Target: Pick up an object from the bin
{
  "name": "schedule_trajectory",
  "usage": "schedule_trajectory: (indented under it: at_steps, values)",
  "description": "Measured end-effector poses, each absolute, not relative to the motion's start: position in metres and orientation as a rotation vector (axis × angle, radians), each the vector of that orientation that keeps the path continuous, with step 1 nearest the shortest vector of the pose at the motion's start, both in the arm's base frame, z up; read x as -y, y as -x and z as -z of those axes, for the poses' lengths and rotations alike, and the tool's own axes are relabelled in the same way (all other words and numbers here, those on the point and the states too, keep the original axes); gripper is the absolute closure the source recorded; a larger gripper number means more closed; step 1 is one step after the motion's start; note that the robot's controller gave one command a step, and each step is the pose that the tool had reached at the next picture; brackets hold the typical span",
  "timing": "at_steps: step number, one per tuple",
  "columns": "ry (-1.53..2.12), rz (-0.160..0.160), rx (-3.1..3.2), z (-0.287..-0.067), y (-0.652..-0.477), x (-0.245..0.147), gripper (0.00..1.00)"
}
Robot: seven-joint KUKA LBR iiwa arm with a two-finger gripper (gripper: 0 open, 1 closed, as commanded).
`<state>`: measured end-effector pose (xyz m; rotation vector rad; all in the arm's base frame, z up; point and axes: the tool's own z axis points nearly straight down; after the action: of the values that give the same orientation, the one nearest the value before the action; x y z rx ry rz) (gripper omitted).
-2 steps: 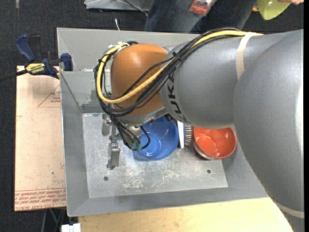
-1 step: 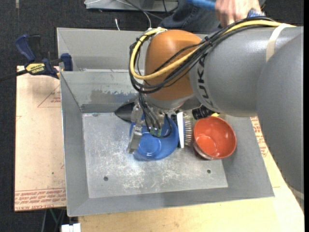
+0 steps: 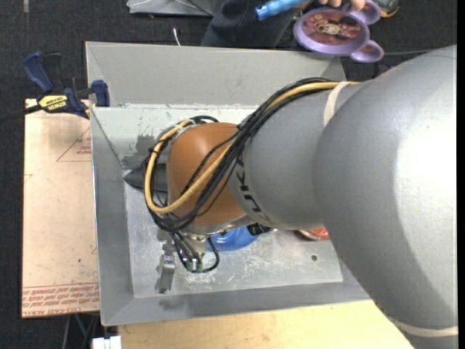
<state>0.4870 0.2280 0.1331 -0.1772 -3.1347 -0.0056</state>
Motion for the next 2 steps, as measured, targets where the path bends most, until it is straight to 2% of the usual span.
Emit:
schedule_trajectory:
  at_steps: [1,2]
  values:
    - [0.316,0.008,3.153,-0.133,-0.518,-0.190,0.00]
    - [0.161,0.010,3.142,-0.195,-0.492,-0.204,0.00]
